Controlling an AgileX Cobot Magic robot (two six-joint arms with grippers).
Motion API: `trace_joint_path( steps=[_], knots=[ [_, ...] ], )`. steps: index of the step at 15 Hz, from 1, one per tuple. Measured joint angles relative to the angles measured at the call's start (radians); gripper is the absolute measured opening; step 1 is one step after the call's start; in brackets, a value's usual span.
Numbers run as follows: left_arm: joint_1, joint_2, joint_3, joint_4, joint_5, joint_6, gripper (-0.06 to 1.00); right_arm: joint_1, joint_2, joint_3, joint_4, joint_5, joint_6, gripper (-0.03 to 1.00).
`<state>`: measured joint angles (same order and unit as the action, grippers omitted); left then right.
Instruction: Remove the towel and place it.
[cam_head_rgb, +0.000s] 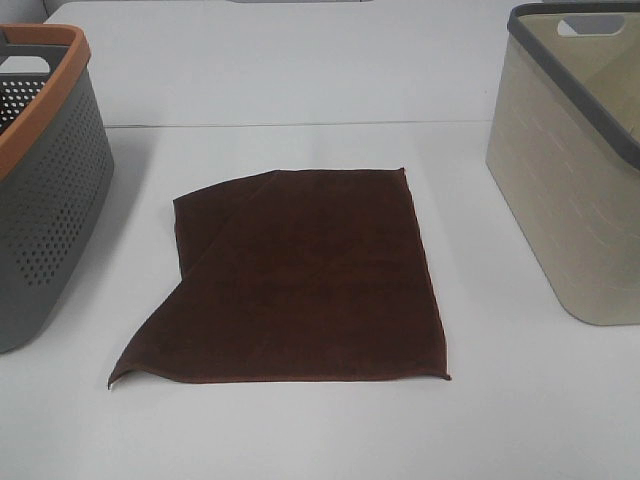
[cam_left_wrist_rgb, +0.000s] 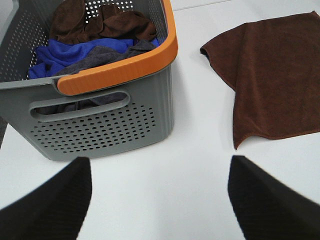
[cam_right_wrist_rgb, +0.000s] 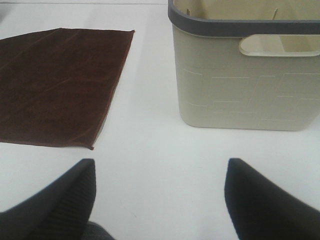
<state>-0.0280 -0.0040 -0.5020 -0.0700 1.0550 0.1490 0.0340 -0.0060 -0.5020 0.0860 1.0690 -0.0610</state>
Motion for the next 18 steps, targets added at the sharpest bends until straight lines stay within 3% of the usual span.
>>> trace_joint_path(
  steps=[4,18],
  knots=[
    [-0.040,0.000,0.000,0.000,0.000,0.000,0.72,0.002,0.000,0.000,0.001,0.000,0.010,0.69],
    [-0.040,0.000,0.000,0.000,0.000,0.000,0.72,0.002,0.000,0.000,0.001,0.000,0.015,0.69]
  ],
)
